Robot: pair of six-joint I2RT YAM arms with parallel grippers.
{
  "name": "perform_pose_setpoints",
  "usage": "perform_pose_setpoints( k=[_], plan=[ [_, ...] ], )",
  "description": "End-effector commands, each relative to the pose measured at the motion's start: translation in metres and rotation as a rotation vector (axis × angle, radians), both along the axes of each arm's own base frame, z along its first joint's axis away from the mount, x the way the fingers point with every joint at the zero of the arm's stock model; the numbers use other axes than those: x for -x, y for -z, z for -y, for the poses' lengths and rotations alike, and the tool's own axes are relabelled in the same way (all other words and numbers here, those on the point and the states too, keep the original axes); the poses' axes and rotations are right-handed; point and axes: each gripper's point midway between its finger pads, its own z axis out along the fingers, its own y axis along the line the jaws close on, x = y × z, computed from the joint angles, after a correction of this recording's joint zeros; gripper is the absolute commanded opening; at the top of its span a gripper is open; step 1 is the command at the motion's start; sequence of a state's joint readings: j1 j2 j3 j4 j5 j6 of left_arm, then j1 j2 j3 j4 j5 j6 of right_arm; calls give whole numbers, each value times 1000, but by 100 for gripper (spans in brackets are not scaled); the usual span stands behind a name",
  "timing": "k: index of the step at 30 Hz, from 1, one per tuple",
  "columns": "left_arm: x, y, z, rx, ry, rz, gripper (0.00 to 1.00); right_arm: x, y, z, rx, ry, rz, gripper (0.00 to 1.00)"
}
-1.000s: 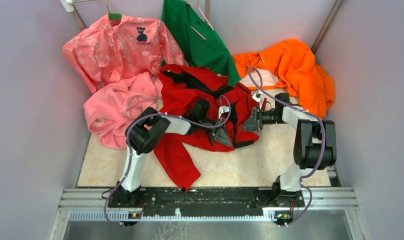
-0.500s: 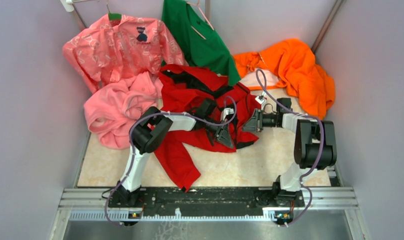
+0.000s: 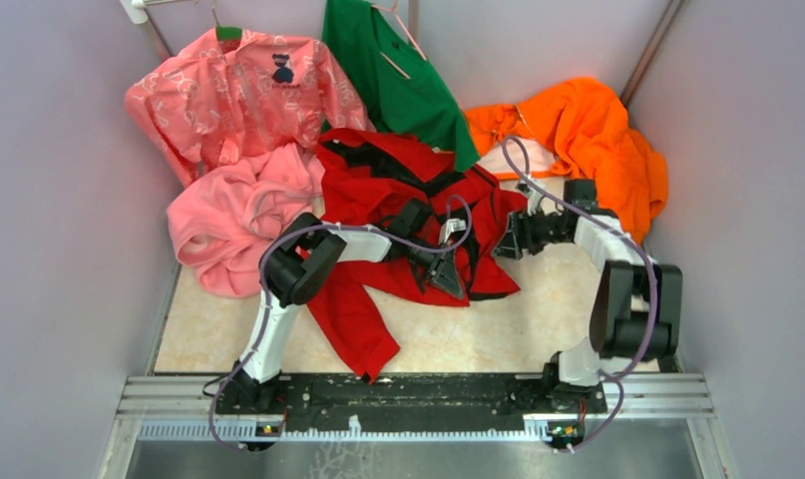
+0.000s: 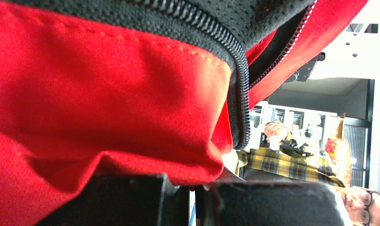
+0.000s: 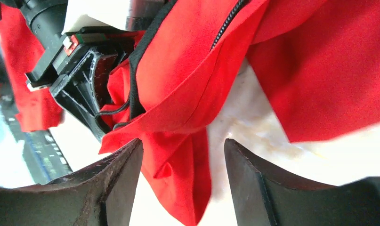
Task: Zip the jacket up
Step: Zip the zipper on the jacket.
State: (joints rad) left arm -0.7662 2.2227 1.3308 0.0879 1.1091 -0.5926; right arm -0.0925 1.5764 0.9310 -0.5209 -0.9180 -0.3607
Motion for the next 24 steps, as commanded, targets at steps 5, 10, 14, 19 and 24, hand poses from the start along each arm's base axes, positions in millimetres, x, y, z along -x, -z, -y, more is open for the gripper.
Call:
perform_pose_setpoints(
  k=[5,10,14,19,24],
  plan=[
    [10,-6,-1,53,51,-23,0,14,-72,16,118,-160,466,65],
    [15,-6,-5,56,70,-37,0,93,-84,-37,-116,-624,859,71],
    [19,-7,-8,59,84,-41,0,155,-55,-64,-182,-973,955,71],
    [23,-11,-12,69,104,-41,0,154,-40,-71,-151,-1020,844,49],
    [29,-17,-15,103,131,-48,0,143,-20,-66,2,-997,893,47]
  ],
)
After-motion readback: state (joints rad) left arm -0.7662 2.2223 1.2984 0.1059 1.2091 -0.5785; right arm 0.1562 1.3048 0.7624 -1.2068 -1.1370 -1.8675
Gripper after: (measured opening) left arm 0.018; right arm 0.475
